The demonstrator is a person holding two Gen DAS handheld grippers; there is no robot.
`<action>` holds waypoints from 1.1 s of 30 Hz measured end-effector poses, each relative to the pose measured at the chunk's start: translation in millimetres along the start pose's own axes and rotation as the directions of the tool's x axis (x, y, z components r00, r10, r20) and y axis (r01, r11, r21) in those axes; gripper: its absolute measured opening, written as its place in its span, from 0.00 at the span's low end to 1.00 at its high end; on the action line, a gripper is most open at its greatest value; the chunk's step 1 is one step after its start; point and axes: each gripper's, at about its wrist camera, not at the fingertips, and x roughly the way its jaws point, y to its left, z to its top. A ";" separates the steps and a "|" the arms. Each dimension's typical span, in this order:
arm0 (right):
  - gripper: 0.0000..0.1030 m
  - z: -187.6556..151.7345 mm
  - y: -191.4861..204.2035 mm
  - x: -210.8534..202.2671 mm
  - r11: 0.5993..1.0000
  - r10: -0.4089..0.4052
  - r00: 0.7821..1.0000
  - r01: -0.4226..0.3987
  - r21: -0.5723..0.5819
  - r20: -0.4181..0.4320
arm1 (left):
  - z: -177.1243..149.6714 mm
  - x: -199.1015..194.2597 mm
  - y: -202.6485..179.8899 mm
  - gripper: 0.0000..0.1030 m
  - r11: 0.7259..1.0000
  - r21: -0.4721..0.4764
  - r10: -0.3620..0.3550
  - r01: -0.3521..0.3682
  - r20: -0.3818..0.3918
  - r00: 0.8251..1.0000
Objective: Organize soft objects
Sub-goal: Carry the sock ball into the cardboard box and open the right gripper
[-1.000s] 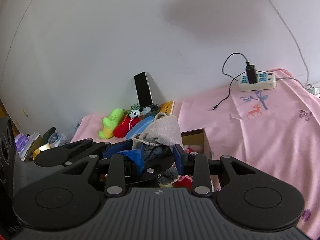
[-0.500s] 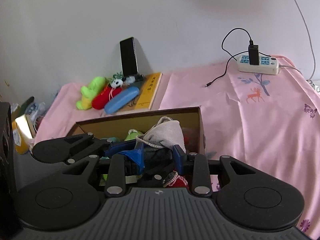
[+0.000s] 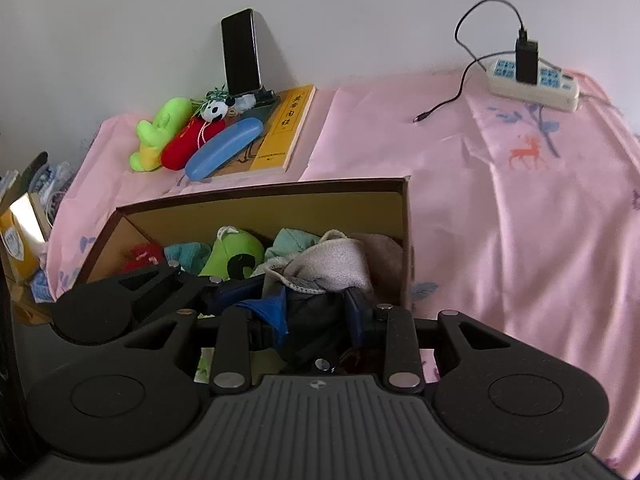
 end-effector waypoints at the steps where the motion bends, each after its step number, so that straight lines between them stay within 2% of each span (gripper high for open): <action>1: 0.12 0.8 -1.6 2.6 1.000 0.011 1.000 -0.011 0.008 -0.002 | 0.1 1.1 0.1 0.45 1.000 -0.002 0.008 -0.008 -0.005 1.000; 7: 0.14 -2.6 1.9 -4.6 1.000 0.012 0.999 -0.012 0.004 0.031 | -2.9 -5.0 -0.6 0.47 1.000 0.001 0.011 -0.011 0.030 1.000; 11: 0.15 -6.7 3.3 -15.2 1.000 0.005 0.998 -0.005 0.003 0.063 | -4.6 -14.2 -3.1 0.53 1.000 0.025 0.005 -0.007 0.065 0.998; 18: 0.18 -11.6 0.7 -30.0 0.999 0.038 0.997 -0.039 0.007 0.070 | -4.9 -27.5 -8.2 0.60 0.999 0.039 0.011 -0.013 0.065 0.998; 22: 0.18 -13.6 -6.0 -37.4 0.998 0.029 0.997 -0.034 0.060 0.072 | -5.9 -34.9 0.9 0.60 1.000 0.005 0.021 -0.021 0.061 0.998; 33: 0.18 -28.2 -1.8 -63.9 0.998 0.017 0.990 -0.026 0.059 0.138 | -10.9 -65.4 -4.2 0.62 1.000 0.017 0.016 -0.018 0.096 0.995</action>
